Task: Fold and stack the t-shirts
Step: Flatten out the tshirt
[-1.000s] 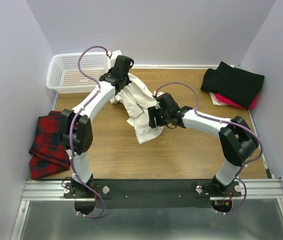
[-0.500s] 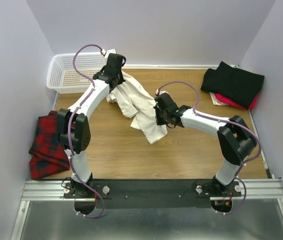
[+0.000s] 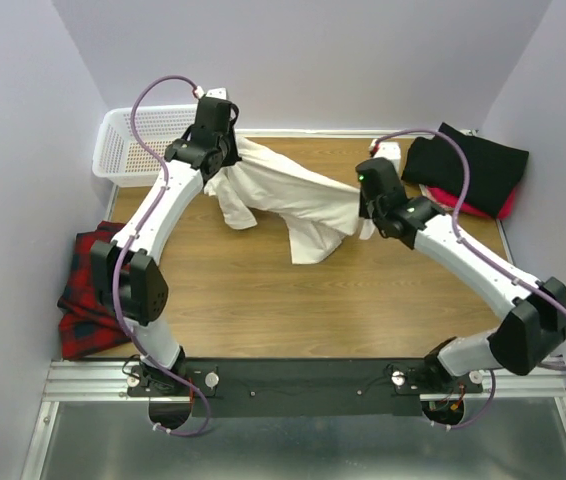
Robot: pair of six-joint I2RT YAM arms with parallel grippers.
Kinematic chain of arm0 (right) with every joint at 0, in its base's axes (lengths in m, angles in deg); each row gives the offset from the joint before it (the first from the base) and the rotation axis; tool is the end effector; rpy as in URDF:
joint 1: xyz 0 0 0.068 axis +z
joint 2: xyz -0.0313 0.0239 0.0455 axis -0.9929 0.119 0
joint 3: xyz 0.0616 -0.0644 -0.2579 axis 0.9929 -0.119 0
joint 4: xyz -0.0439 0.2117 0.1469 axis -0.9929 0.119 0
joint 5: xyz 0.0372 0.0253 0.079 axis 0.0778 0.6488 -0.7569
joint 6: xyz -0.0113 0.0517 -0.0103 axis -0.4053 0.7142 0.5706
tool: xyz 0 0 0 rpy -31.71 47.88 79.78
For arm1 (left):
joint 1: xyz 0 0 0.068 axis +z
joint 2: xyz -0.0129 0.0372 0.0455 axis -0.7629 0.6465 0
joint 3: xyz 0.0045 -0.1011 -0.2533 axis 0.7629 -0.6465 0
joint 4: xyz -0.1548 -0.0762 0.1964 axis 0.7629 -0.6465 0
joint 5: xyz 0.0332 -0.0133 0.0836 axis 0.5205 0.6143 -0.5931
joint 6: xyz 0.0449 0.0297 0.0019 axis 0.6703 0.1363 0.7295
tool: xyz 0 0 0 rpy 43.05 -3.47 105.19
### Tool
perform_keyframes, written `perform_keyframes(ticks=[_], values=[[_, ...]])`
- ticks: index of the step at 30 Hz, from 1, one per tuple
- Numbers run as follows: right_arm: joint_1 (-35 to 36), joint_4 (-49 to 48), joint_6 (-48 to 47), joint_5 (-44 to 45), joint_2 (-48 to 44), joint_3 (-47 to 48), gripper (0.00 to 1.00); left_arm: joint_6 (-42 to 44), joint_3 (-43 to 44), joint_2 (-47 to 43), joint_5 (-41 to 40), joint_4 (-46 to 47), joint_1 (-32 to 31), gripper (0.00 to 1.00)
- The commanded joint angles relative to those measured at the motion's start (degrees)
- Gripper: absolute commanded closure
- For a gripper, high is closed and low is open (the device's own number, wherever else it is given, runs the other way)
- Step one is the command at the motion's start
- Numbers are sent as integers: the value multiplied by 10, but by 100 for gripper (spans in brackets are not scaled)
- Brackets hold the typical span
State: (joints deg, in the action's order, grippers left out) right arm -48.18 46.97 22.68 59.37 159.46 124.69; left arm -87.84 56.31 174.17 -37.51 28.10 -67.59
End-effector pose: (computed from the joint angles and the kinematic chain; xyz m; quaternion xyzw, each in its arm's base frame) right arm 0.2674 0.1652 0.3100 -0.0067 0.8849 -0.0248 0.4650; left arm 0.3864 -0.1165 0.3570 -0.0861 0.8834 -0.0651 0.4560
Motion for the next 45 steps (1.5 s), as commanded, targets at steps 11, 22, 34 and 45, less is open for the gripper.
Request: perform_keyframes(ticks=[11,22,34,45], values=[[-66,51,-95,67,-143,89,99,72,-16,-199,120,-16,2,100],[-65,45,-140,22,-313,28,99,126,-203,-382,269,8,-20,100],[-67,35,79,57,-121,-90,99,62,-365,-229,244,118,-21,51],[-131,19,138,60,92,-21,99,-11,-304,-172,31,185,-19,23]])
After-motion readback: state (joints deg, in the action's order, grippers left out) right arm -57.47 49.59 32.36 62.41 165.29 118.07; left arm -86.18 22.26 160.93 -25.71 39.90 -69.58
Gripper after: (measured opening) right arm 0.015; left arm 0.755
